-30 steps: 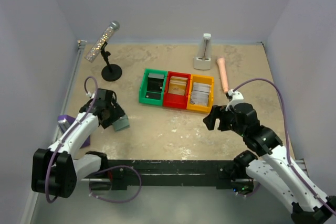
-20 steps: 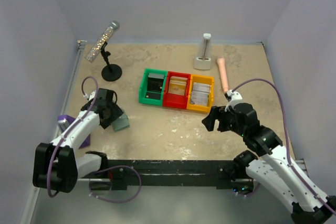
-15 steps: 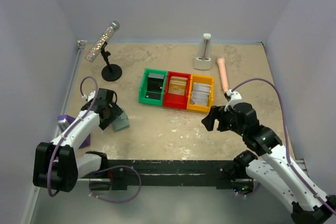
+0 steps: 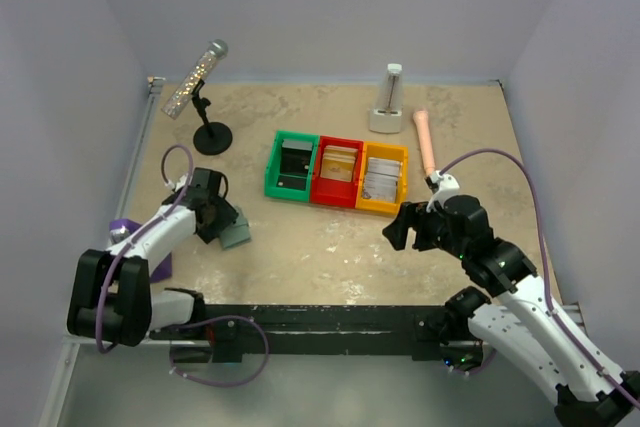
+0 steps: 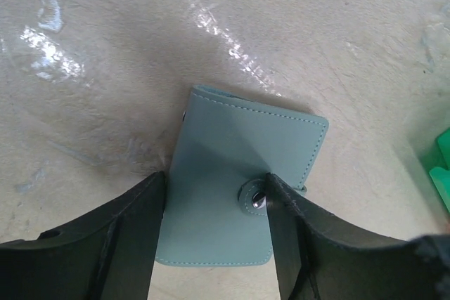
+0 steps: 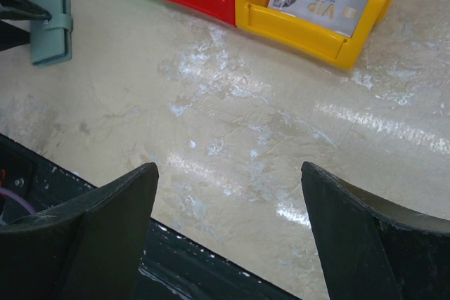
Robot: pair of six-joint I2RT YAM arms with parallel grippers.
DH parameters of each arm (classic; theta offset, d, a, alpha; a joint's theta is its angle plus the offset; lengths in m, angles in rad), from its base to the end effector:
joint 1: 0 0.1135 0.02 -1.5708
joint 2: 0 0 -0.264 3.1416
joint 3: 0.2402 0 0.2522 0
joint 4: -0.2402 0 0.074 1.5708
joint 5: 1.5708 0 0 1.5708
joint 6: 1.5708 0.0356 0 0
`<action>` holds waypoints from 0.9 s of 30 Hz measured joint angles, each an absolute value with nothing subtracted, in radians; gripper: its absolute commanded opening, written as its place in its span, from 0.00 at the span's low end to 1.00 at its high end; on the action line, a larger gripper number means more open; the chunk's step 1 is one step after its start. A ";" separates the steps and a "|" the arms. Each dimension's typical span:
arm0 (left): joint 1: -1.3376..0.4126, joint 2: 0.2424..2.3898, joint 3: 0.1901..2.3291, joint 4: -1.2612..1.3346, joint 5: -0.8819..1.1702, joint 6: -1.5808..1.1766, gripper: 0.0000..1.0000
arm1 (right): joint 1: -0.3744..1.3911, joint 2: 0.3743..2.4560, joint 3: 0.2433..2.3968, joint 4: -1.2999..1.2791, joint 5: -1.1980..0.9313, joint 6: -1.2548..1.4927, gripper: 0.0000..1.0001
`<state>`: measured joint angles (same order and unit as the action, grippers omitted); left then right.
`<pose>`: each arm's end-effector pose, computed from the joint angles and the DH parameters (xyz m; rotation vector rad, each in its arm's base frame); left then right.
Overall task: Take the credit cards out of the card holder
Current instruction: Move the card holder to the center of the board.
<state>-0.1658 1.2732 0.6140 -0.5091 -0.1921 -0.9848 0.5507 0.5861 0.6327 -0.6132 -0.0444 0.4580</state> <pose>0.2138 -0.0289 0.1630 -1.1237 2.4558 -0.0815 0.1137 0.0717 0.2721 -0.1290 2.2012 0.6278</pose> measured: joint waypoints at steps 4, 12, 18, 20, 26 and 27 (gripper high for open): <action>-0.218 1.250 0.590 -0.485 -0.190 -0.986 0.58 | 0.551 0.586 0.633 -0.613 -0.044 0.458 0.88; -0.324 1.181 0.538 -0.479 -0.163 -0.990 0.53 | 0.551 0.587 0.632 -0.612 -0.050 0.459 0.88; -0.403 1.139 0.511 -0.485 -0.134 -1.009 0.52 | 0.551 0.587 0.610 -0.611 -0.071 0.463 0.87; -0.443 1.140 0.511 -0.484 -0.123 -1.015 0.52 | 0.551 0.589 0.603 -0.611 -0.073 0.464 0.88; -0.589 1.204 0.542 -0.455 -0.107 -1.057 0.53 | 0.551 0.609 0.598 -0.611 -0.093 0.471 0.87; -0.619 1.227 0.555 -0.443 -0.105 -1.066 0.53 | 0.551 0.611 0.597 -0.610 -0.099 0.472 0.87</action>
